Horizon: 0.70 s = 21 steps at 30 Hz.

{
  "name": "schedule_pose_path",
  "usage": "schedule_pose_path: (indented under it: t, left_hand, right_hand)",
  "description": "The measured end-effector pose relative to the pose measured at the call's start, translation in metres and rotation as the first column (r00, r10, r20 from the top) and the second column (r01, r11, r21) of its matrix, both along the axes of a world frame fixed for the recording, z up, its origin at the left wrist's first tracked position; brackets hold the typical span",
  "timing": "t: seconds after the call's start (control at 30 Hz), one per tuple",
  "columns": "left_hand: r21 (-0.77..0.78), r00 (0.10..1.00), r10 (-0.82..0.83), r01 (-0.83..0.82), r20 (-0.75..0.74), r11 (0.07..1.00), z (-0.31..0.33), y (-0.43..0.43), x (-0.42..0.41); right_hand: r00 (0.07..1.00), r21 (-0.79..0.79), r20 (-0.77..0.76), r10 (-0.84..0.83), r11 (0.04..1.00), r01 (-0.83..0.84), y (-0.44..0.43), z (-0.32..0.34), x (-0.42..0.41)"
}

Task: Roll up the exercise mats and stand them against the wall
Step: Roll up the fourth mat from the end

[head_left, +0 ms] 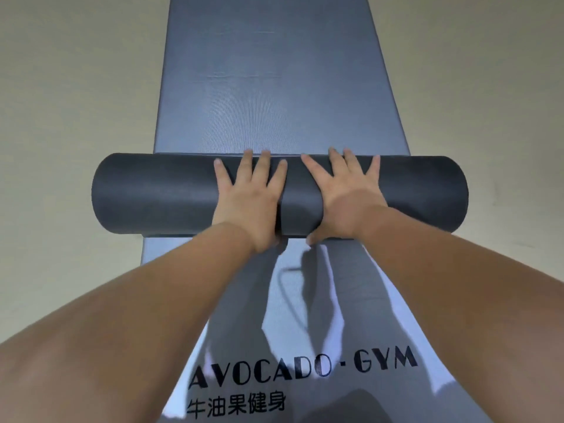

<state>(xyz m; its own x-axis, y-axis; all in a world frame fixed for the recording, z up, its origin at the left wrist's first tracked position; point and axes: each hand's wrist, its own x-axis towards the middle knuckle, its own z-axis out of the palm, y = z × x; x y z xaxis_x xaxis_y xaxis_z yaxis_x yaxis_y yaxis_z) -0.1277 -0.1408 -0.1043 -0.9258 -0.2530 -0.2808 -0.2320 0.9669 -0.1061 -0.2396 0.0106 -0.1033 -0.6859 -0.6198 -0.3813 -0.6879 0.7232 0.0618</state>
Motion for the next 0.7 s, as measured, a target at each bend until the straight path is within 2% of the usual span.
schedule_pose_path:
  t: [0.17, 0.3, 0.43, 0.57, 0.7]
  left_hand:
    - [-0.033, 0.998, 0.044, -0.046, -0.044, 0.998, -0.012, 0.005, -0.003]
    - [-0.039, 0.999, 0.033, -0.033, -0.014, 0.999, -0.005, 0.007, -0.007]
    - [-0.076, 0.998, -0.057, 0.057, 0.0, 0.995, -0.001, 0.006, 0.011]
    - [-0.053, 0.989, -0.14, 0.143, 0.048, 0.988, 0.013, 0.01, 0.035]
    - [-0.033, 0.946, -0.3, 0.306, 0.127, 0.951, 0.026, 0.013, 0.072]
  right_hand:
    - [0.997, 0.008, 0.079, 0.026, 1.0, -0.027, -0.014, 0.008, -0.024]
    - [0.994, 0.003, 0.099, 0.034, 0.999, -0.035, -0.011, 0.011, -0.023]
    - [0.993, -0.001, 0.112, -0.024, 1.0, 0.024, -0.003, 0.01, 0.006]
    - [0.971, 0.033, 0.19, -0.146, 0.989, 0.143, 0.008, 0.017, 0.049]
    - [0.921, 0.033, 0.282, -0.269, 0.962, 0.271, 0.027, 0.022, 0.116]
